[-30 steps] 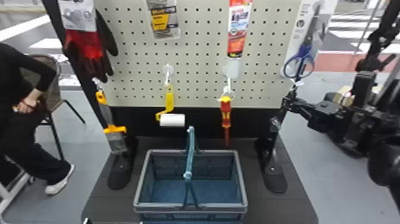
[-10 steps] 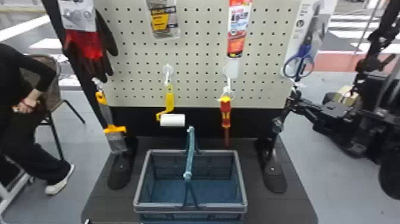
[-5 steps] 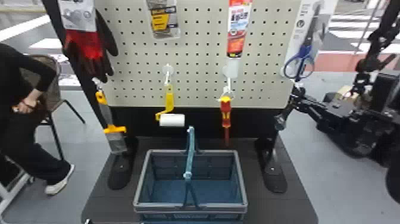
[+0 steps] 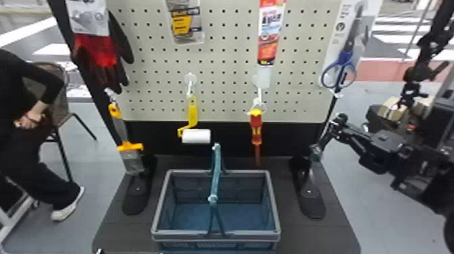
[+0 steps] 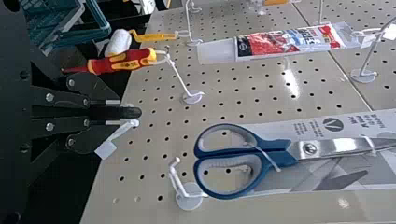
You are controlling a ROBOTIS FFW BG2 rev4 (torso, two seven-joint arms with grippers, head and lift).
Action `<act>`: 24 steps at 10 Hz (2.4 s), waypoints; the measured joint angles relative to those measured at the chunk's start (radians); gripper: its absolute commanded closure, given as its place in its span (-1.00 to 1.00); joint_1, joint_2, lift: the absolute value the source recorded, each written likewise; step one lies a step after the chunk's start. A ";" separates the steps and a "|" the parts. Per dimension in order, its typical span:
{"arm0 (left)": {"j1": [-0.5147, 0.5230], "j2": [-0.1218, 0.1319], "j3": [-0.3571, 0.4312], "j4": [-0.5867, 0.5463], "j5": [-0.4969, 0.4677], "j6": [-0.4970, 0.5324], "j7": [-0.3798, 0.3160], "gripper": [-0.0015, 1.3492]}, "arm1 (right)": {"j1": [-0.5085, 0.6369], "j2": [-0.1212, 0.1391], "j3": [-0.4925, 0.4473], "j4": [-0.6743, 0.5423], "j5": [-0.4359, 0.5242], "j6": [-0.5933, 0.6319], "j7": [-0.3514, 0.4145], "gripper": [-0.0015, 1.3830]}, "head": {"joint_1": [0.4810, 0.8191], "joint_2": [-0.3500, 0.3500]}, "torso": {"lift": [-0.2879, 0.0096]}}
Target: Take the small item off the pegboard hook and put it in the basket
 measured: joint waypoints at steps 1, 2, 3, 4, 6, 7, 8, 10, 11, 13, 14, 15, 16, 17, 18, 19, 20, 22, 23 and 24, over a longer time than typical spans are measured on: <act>0.000 0.000 0.000 0.000 0.001 0.001 0.000 -0.85 | 0.022 0.010 0.000 -0.004 -0.013 -0.005 -0.014 0.82 | -0.60 0.00 | 0.26; 0.000 0.000 -0.001 0.000 0.002 0.002 0.000 -0.85 | 0.045 0.021 0.000 -0.012 -0.029 -0.011 -0.036 0.82 | -0.60 0.00 | 0.26; 0.000 0.000 -0.001 0.000 0.004 0.004 0.000 -0.85 | 0.068 0.032 0.000 -0.024 -0.043 -0.015 -0.055 0.82 | -0.60 0.00 | 0.26; 0.000 0.000 -0.002 0.000 0.005 0.006 0.000 -0.85 | 0.090 0.042 0.000 -0.032 -0.058 -0.019 -0.074 0.82 | -0.60 0.00 | 0.26; 0.000 0.000 -0.003 0.002 0.006 0.010 0.000 -0.85 | 0.128 0.066 0.000 -0.044 -0.083 -0.033 -0.109 0.82 | -0.60 0.00 | 0.26; 0.000 0.000 -0.003 0.002 0.006 0.010 0.000 -0.85 | 0.146 0.081 0.000 -0.045 -0.097 -0.045 -0.128 0.82 | -0.60 0.00 | 0.26; 0.001 0.000 -0.004 0.002 0.006 0.011 0.000 -0.85 | 0.163 0.096 0.000 -0.046 -0.112 -0.057 -0.146 0.83 | -0.60 0.00 | 0.26; -0.002 0.000 -0.009 0.004 0.007 0.015 0.000 -0.85 | 0.186 0.115 0.002 -0.039 -0.136 -0.071 -0.158 0.83 | -0.60 0.00 | 0.26; -0.003 0.000 -0.010 0.005 0.007 0.018 0.000 -0.85 | 0.195 0.128 0.004 -0.037 -0.139 -0.072 -0.162 0.83 | -0.60 0.00 | 0.26; -0.006 0.000 -0.015 0.006 0.011 0.022 0.000 -0.85 | 0.209 0.159 0.007 -0.024 -0.151 -0.072 -0.175 0.83 | -0.60 0.00 | 0.26; -0.008 0.000 -0.017 0.007 0.013 0.024 0.000 -0.85 | 0.207 0.165 0.019 -0.002 -0.169 -0.072 -0.178 0.83 | -0.60 0.00 | 0.26; -0.009 0.000 -0.018 0.007 0.014 0.026 0.000 -0.85 | 0.200 0.166 0.039 0.020 -0.190 -0.073 -0.190 0.83 | -0.60 0.00 | 0.26; -0.011 0.000 -0.020 0.007 0.015 0.028 0.000 -0.85 | 0.190 0.166 0.061 0.040 -0.211 -0.076 -0.201 0.83 | -0.60 0.00 | 0.26; -0.012 0.000 -0.024 0.008 0.017 0.031 0.000 -0.85 | 0.179 0.167 0.079 0.058 -0.222 -0.079 -0.204 0.83 | -0.60 0.00 | 0.26; -0.014 0.000 -0.026 0.009 0.020 0.032 0.000 -0.85 | 0.169 0.168 0.092 0.075 -0.229 -0.081 -0.205 0.83 | -0.60 0.00 | 0.26; -0.015 0.000 -0.026 0.010 0.022 0.034 0.000 -0.85 | 0.159 0.170 0.105 0.091 -0.235 -0.081 -0.207 0.83 | -0.60 0.00 | 0.26; -0.015 0.000 -0.026 0.011 0.023 0.036 0.000 -0.85 | 0.150 0.171 0.120 0.103 -0.243 -0.082 -0.216 0.83 | -0.60 0.00 | 0.26; -0.015 0.000 -0.027 0.012 0.023 0.036 0.000 -0.85 | 0.139 0.182 0.158 0.123 -0.265 -0.087 -0.244 0.83 | -0.60 0.00 | 0.26; -0.016 0.000 -0.028 0.012 0.024 0.036 0.000 -0.85 | 0.130 0.191 0.171 0.144 -0.270 -0.090 -0.246 0.83 | -0.60 0.00 | 0.26; -0.017 0.000 -0.029 0.012 0.027 0.036 0.000 -0.85 | 0.116 0.195 0.187 0.182 -0.279 -0.095 -0.246 0.83 | -0.60 0.00 | 0.26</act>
